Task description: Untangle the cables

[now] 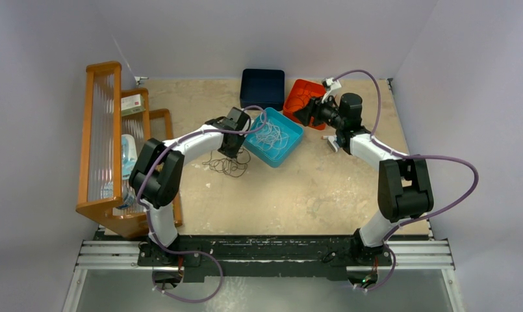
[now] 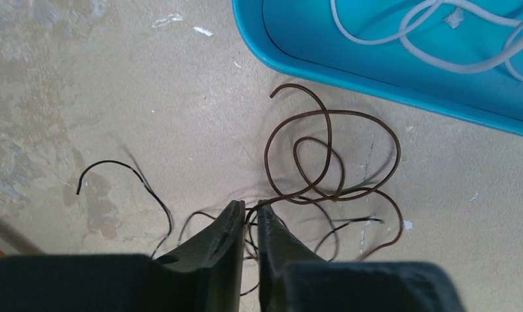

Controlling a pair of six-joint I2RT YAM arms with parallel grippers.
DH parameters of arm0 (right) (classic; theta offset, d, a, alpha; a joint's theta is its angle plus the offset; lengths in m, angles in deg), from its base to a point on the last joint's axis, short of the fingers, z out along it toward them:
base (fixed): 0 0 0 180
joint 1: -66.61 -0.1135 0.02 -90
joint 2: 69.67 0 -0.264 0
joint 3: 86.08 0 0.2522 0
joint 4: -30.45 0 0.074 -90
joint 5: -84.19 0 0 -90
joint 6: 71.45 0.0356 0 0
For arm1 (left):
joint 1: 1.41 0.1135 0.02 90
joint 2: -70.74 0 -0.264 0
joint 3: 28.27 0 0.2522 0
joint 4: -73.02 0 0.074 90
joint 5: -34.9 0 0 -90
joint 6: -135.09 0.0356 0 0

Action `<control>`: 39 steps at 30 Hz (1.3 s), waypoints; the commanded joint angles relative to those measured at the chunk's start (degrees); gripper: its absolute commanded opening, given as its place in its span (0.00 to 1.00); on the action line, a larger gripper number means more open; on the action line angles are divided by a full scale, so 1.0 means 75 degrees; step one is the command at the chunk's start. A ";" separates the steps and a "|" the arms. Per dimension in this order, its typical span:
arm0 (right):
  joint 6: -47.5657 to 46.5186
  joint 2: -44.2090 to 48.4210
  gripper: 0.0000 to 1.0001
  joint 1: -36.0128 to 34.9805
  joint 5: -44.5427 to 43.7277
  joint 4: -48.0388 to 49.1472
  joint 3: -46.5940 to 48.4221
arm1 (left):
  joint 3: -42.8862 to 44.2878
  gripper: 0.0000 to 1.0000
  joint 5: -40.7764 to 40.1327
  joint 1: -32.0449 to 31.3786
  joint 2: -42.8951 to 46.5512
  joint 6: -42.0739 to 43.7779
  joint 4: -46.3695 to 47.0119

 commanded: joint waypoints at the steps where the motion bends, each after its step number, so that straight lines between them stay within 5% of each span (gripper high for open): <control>1: 0.0028 0.0247 0.58 -0.0035 0.0223 0.0568 -0.0055 | 0.0263 0.05 -0.0310 -0.0011 0.0305 -0.0256 0.0408; 11: -0.0106 0.0790 0.59 -0.0173 0.0400 0.0940 -0.0392 | -0.0373 0.00 -0.0390 -0.0011 0.2163 -0.0420 0.1089; 22: -0.0742 0.0791 0.63 -0.1669 0.0569 0.1221 -0.0046 | -0.0862 0.00 -0.0486 -0.0011 0.4342 -0.0458 0.1499; 39: -0.1363 0.0150 0.68 -0.3370 0.0902 0.2772 0.0440 | 0.0922 0.00 -0.0371 -0.0011 0.4968 -0.1369 0.1621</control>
